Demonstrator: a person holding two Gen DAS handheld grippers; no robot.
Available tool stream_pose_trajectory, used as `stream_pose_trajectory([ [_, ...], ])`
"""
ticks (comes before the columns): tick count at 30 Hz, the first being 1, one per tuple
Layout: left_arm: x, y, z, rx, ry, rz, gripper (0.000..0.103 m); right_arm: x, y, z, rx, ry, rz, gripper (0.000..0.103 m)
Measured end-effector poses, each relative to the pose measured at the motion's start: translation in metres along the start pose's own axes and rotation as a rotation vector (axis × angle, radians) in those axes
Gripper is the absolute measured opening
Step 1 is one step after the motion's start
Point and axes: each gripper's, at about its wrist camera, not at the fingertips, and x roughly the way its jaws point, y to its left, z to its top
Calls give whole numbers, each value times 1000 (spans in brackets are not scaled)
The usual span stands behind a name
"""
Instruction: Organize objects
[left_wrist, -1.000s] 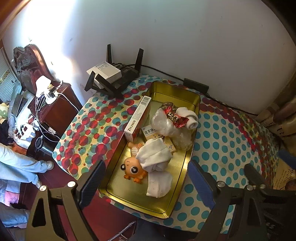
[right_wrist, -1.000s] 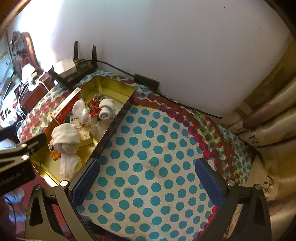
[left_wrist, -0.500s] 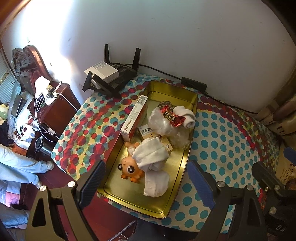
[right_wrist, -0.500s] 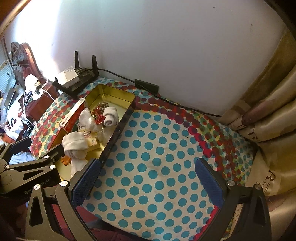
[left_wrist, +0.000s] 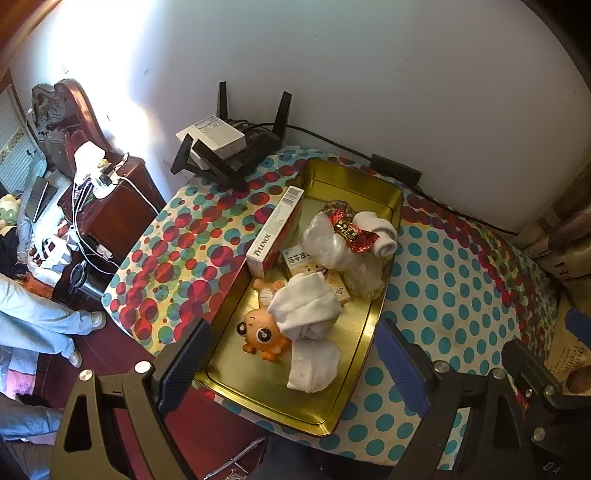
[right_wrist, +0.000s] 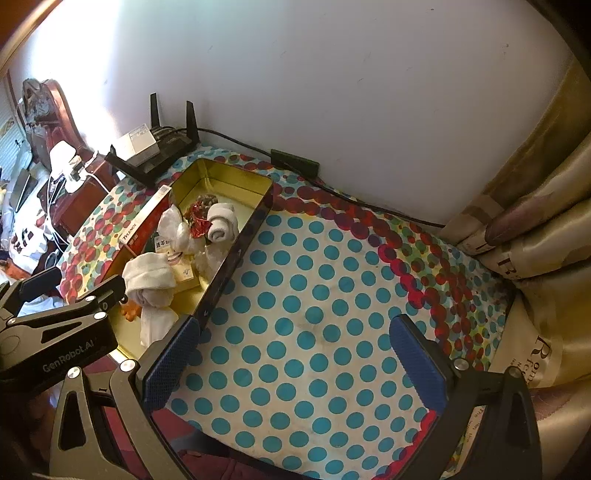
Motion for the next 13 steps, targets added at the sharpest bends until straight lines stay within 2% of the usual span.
stream_pose_trajectory([
  [13, -5, -10, 0, 38, -14, -8, 93, 4, 1, -4, 2, 15, 0, 102],
])
